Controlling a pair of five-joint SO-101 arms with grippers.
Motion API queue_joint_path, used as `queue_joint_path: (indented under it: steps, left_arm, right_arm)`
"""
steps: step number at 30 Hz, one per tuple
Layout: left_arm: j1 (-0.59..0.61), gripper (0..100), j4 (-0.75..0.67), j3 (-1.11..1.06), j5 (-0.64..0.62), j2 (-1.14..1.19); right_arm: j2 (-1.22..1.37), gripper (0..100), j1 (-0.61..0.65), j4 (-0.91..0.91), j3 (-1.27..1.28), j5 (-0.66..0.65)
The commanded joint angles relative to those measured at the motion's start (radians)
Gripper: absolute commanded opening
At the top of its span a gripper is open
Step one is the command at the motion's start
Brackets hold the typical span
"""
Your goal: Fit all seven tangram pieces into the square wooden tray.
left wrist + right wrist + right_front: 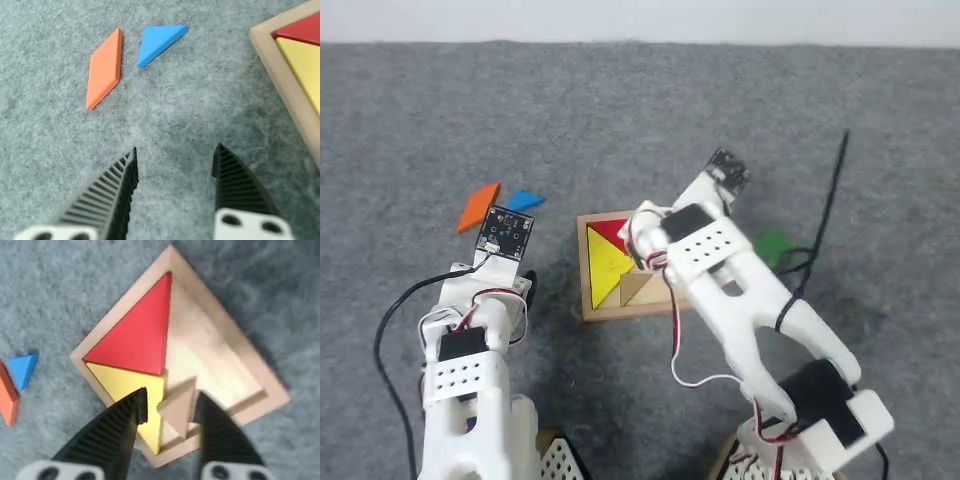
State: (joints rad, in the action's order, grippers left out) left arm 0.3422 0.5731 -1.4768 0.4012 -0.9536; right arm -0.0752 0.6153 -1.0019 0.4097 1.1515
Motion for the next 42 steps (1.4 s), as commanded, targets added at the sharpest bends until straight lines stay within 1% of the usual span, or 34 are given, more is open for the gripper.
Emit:
queue_joint_path:
  steps: [1,3,7,9,13,19,31,37,42]
  left_arm:
    - [-0.005,24,-0.028,0.008,0.003,-0.025]
    - [-0.005,24,-0.028,0.008,0.003,-0.025]
    - [-0.005,24,-0.028,0.008,0.003,-0.025]
    - [-0.005,24,-0.028,0.008,0.003,-0.025]
    - [-0.005,24,-0.028,0.008,0.003,-0.025]
    - [-0.005,24,-0.028,0.008,0.003,-0.025]
    - [-0.003,24,-0.028,0.008,0.003,-0.025]
    - [-0.003,24,-0.028,0.008,0.003,-0.025]
    - [-0.003,24,-0.028,0.008,0.003,-0.025]
  right_arm:
    - [-0.050,3.1,-0.013,0.024,0.003,-0.130]
    - [-0.015,0.6,-0.007,0.091,0.040,-0.186]
    - [0.099,0.6,-0.005,0.265,0.089,-0.236]
    - [0.148,0.6,-0.008,0.303,0.087,-0.235]
    - [0.188,0.6,-0.004,0.306,0.081,-0.235]
    - [0.163,0.6,0.002,0.223,0.077,-0.233]
    - [0.203,0.6,0.124,0.206,0.083,-0.232]
    - [0.194,0.6,0.134,0.120,0.044,-0.232]
    - [0.194,0.6,0.122,-0.019,-0.046,-0.238]
